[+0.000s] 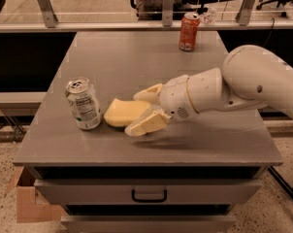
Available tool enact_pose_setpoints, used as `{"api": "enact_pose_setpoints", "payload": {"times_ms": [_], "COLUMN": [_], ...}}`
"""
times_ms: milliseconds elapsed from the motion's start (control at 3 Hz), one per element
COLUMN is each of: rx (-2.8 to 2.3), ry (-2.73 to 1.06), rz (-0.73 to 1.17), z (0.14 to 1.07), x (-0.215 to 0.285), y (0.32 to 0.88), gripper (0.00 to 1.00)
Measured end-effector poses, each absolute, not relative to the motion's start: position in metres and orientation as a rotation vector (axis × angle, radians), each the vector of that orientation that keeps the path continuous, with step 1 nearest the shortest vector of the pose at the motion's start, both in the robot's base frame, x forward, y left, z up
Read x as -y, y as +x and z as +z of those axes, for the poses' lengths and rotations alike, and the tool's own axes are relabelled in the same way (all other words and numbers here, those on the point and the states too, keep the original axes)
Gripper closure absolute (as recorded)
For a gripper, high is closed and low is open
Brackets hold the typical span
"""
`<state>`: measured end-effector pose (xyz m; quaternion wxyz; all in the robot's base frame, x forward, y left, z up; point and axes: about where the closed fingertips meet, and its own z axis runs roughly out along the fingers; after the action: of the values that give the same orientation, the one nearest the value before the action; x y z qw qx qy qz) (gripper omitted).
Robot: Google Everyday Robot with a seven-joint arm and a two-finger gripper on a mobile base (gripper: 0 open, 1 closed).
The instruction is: Move sponge near 7up can
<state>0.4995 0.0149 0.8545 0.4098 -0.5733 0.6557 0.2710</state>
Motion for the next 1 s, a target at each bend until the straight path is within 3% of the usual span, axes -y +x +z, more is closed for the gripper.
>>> {"api": "enact_pose_setpoints", "payload": {"times_ms": [667, 1000], "rx": [-1.669, -1.669], "ry": [-1.346, -1.052], "rz": [0.626, 0.583], "z": [0.861, 0.880], "x": [0.001, 0.043], "y": [0.507, 0.520], "gripper": [0.00, 0.00]}}
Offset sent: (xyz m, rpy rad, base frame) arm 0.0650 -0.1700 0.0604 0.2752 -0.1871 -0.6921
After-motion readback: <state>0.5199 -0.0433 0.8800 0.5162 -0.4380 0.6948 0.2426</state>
